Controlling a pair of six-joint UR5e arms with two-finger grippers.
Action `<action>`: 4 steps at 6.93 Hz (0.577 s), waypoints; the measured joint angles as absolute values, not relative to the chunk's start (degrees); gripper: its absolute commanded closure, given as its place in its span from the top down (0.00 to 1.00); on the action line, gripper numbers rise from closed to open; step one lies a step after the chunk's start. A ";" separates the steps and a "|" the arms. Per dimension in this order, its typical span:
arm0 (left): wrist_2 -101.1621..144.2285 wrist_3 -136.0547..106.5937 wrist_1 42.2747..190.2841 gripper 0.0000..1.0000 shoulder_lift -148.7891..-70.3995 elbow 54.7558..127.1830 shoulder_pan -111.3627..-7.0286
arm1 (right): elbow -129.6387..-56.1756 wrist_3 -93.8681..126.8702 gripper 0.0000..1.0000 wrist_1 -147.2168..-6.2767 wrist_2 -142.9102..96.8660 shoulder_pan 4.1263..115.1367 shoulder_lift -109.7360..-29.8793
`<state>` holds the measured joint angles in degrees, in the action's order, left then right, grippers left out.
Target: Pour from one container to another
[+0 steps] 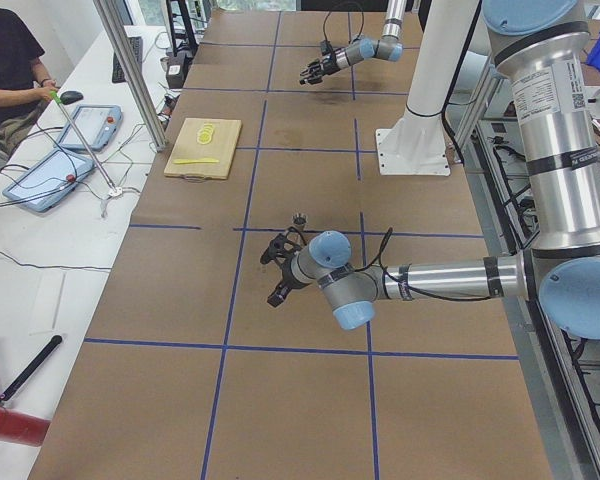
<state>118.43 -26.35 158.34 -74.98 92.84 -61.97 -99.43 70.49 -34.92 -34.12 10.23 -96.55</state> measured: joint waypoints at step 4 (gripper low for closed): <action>118.42 -26.80 158.29 1.00 -75.64 93.29 -62.13 | -95.61 70.80 0.01 -32.60 -33.37 9.53 -97.34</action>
